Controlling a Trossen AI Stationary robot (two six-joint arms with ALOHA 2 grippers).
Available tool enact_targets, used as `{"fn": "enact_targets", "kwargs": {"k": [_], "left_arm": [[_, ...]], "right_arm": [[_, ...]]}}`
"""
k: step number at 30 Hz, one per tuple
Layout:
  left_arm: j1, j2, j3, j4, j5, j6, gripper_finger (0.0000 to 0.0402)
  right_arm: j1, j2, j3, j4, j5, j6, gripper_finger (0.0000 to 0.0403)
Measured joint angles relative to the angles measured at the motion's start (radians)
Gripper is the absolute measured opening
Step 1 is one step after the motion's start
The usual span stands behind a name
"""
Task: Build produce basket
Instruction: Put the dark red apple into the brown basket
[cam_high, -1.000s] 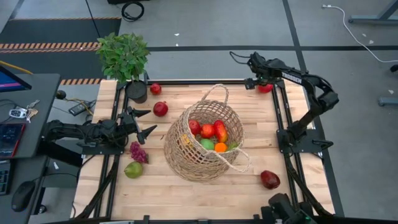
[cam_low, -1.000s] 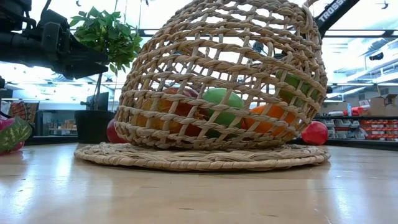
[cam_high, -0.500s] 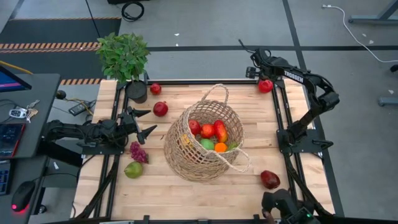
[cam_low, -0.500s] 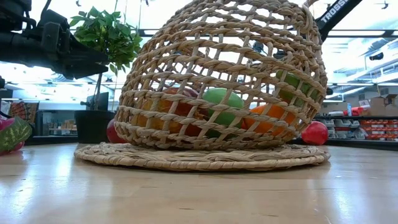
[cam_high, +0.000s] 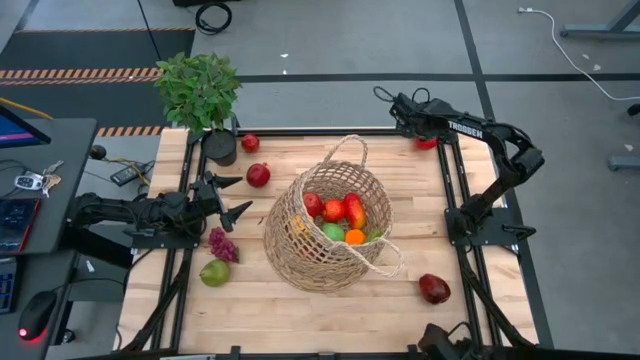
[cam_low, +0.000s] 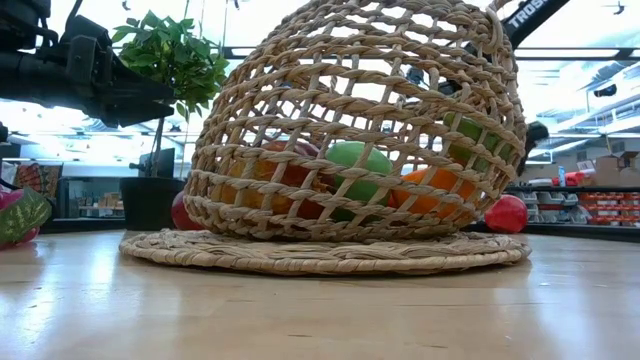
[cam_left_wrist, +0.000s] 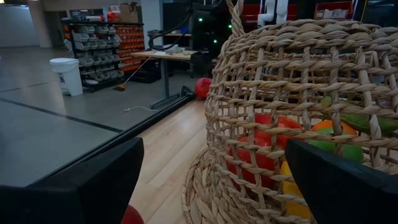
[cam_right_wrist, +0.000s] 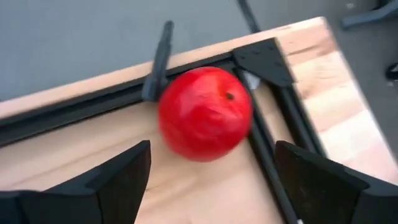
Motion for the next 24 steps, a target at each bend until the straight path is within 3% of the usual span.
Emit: {"fn": "enact_targets", "kwargs": {"k": [5,13,19,24], "left_arm": [[0.0,0.0,0.0,0.0,0.0,0.0,0.0398],[0.0,0.0,0.0,0.0,0.0,0.0,0.0398],[0.0,0.0,0.0,0.0,0.0,0.0,0.0398],[0.0,0.0,0.0,0.0,0.0,0.0,0.0398]], "right_arm": [[0.024,-0.053,-0.053,0.011,0.017,0.161,0.0345],[0.038,-0.27,-0.339,0.283,0.04,0.369,0.0345],[0.007,-0.351,-0.507,0.569,0.002,0.28,0.0345],[-0.029,-0.36,-0.522,0.601,-0.017,0.184,0.0345]]}}
